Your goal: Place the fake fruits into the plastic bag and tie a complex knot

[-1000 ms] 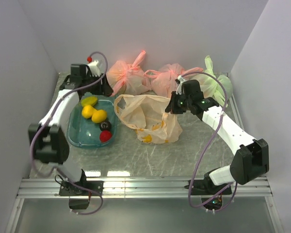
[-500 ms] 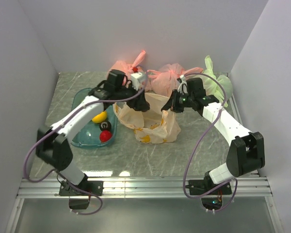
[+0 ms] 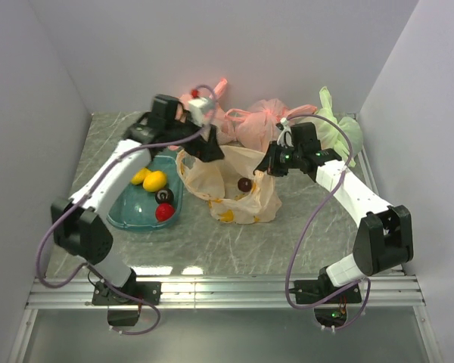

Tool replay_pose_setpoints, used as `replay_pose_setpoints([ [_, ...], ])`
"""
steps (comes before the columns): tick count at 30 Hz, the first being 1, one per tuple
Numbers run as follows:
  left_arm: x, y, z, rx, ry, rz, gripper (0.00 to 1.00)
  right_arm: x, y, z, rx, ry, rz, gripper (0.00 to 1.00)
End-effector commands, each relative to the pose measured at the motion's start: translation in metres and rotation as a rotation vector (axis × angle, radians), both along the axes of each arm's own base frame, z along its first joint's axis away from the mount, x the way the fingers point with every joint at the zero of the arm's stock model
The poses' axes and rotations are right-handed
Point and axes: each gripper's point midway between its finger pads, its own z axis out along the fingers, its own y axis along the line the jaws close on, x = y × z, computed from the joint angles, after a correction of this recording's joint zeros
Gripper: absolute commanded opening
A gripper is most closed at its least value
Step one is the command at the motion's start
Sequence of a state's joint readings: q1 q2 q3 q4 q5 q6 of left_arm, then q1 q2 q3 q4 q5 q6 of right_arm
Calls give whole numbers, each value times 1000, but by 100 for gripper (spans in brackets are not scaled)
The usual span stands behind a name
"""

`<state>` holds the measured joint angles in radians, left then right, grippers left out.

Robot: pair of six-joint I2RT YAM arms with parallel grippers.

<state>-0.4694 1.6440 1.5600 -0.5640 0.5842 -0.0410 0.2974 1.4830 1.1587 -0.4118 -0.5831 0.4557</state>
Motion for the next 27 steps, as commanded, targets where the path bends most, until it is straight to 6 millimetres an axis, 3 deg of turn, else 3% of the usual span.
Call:
replay_pose_setpoints([
  [1, 14, 61, 38, -36, -43, 146, 99, 6, -12, 2, -63, -59, -21, 0],
  [2, 32, 98, 33, -22, -33, 249, 99, 6, -12, 2, -72, -67, -16, 0],
  [4, 46, 140, 10, 39, -2, 366, 99, 6, -14, 2, -78, -69, -19, 0],
  [5, 59, 176, -1, 107, -6, 476, 99, 5, -14, 2, -75, -66, -17, 0],
  [8, 79, 233, -37, 324, -51, 563, 99, 4, -10, 1, -58, -55, 0, 0],
  [9, 82, 244, -47, 382, -66, 559, 99, 4, -10, 1, -56, -53, 0, 0],
  [13, 104, 272, -84, 530, -66, 577, 99, 4, -9, 2, -54, -54, 11, 0],
  [15, 117, 284, -88, 596, -91, 588, 99, 3, -8, 2, -48, -56, 16, 0],
  [16, 121, 286, -104, 622, -65, 567, 99, 2, -7, 2, -44, -55, 19, 0],
  [18, 130, 289, -110, 654, -83, 534, 99, 1, -6, 1, -38, -50, 23, 0],
  [19, 132, 290, -124, 673, -62, 515, 99, 1, -6, 0, -37, -47, 26, 0],
  [27, 151, 302, -167, 763, -43, 483, 99, 0, -4, 1, -30, -42, 42, 0],
])
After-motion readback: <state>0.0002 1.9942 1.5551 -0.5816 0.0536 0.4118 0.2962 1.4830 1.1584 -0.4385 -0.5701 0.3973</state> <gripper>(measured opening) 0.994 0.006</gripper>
